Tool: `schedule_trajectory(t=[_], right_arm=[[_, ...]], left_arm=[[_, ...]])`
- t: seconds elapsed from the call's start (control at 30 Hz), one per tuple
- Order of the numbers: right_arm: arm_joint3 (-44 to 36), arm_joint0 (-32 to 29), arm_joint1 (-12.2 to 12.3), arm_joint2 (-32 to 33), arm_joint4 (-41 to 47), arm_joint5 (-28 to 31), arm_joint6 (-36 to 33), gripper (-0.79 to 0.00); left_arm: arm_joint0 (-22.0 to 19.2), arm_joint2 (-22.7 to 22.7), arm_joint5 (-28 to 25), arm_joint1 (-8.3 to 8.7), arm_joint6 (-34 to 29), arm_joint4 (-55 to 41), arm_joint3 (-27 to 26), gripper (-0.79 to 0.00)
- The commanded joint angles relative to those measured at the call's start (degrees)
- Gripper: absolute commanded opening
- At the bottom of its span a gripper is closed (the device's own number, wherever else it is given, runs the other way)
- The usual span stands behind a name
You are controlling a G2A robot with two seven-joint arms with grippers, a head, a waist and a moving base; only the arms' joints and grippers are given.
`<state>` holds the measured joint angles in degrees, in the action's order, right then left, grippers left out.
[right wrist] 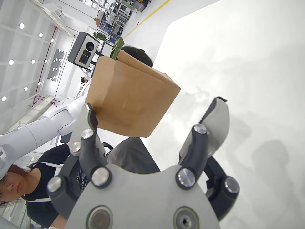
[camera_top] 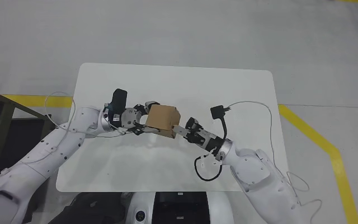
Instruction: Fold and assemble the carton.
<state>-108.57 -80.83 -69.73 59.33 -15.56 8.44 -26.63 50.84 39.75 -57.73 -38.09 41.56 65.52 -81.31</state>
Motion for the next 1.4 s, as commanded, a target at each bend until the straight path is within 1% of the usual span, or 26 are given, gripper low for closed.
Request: schedule_trajectory(t=[0.0,0.07,0.13,0.17,0.27,0.33,0.4,0.5,0.53,0.6,0.63,0.73,0.77,0.8,0.87,0.97,1.0,1.07,1.1,1.17,1.2,1.27,1.3,1.37], right_arm=[[0.21,0.26,-0.05,-0.35,-0.16,-0.4,-0.24,-0.111],[0.45,0.59,-0.11,-0.55,-0.09,-0.71,-0.4,-0.16],[0.71,0.93,-0.16,-0.56,0.15,-1.0,-0.42,-0.169],[0.72,1.06,-0.17,-0.5,0.27,-1.07,-0.39,-0.16],[0.07,1.02,-0.17,-0.17,0.64,-1.1,-0.11,-0.086],[-0.48,0.78,-0.12,0.13,0.85,-1.0,-0.02,-0.015],[-0.86,0.56,-0.07,0.42,0.91,-1.08,-0.04,0.0],[-0.96,0.4,-0.03,0.62,1.0,-1.31,-0.24,-0.037],[-0.86,0.44,-0.02,0.61,0.97,-1.46,-0.38,-0.062],[-0.68,0.55,-0.05,0.46,1.1,-1.62,-0.58,-0.135],[-0.56,0.63,-0.07,0.41,1.19,-1.64,-0.57,-0.145],[-0.54,0.72,-0.16,0.45,2.37,-0.41,0.24,-0.028],[-0.62,0.61,-0.18,0.53,2.91,0.43,0.64,-0.012],[-0.72,0.45,-0.18,0.71,3.3,1.1,1.05,0.0],[-1.03,-0.06,-0.15,1.18,4.27,2.16,1.88,0.0],[-1.2,-0.88,-0.12,1.87,8.15,4.4,1.69,0.0],[-1.03,-1.05,-0.05,2.33,8.67,4.9,1.61,-0.031],[-0.79,-1.73,-0.01,2.78,11.1,6.17,1.43,-0.142],[-0.56,-1.98,0.02,3.03,12.2,6.86,1.22,-0.206],[-0.13,-2.5,0.07,3.26,14.33,8.27,0.65,-0.385],[0.15,-2.65,0.1,3.4,15.01,8.81,0.4,-0.419],[0.59,-3.0,0.12,3.48,16.05,9.23,0.13,-0.462],[0.79,-3.1,0.14,3.53,16.47,9.41,-0.01,-0.514],[1.08,-3.36,0.12,3.56,17.86,10.06,-0.01,-0.551]], left_arm=[[0.37,0.52,0.13,-0.16,-0.51,0.14,-0.25,-0.785],[0.65,1.03,0.16,-0.29,-0.94,0.39,-0.54,-0.785],[0.91,1.65,0.39,-0.38,-1.3,0.74,-0.77,-0.785],[1.11,1.95,0.57,-0.42,-1.41,0.9,-0.89,-0.785],[1.7,2.86,1.12,-0.5,-2.04,1.48,-0.95,-0.785],[2.12,3.33,0.99,-0.58,-2.28,1.64,-0.94,-0.785],[2.46,3.82,1.06,-0.68,-2.54,1.89,-1.01,-0.785],[2.94,4.52,0.99,-0.83,-2.75,2.21,-1.1,-0.785],[3.09,4.74,0.94,-0.89,-2.8,2.3,-1.16,-0.785],[3.37,5.19,0.72,-0.99,-2.83,2.48,-1.18,-0.785],[3.51,5.42,0.58,-1.04,-2.83,2.56,-1.2,-0.785],[3.92,6.1,0.29,-1.21,-2.75,2.82,-1.13,-0.785],[4.04,6.33,0.19,-1.26,-2.76,2.94,-1.02,-0.785],[4.15,6.53,0.1,-1.32,-2.78,3.05,-0.9,-0.785],[4.36,6.89,-0.1,-1.46,-2.79,3.14,-0.66,-0.785],[4.62,7.38,-0.23,-1.71,-2.92,3.26,-0.49,-0.785],[4.71,7.55,-0.27,-1.79,-2.92,3.28,-0.44,-0.785],[4.88,7.9,-0.27,-1.95,-2.83,3.31,-0.26,-0.785],[4.98,8.03,-0.27,-2.03,-2.75,3.25,-0.15,-0.785],[5.11,8.29,-0.27,-2.19,-2.77,3.29,0.03,-0.785],[5.21,8.39,-0.27,-2.27,-2.73,3.22,0.08,-0.785],[5.31,8.68,-0.27,-2.42,-2.8,3.25,0.18,-0.785],[5.39,8.85,-0.26,-2.5,-2.8,3.24,0.26,-0.785],[5.54,9.32,-0.23,-2.63,-2.7,3.17,0.35,-0.785]])
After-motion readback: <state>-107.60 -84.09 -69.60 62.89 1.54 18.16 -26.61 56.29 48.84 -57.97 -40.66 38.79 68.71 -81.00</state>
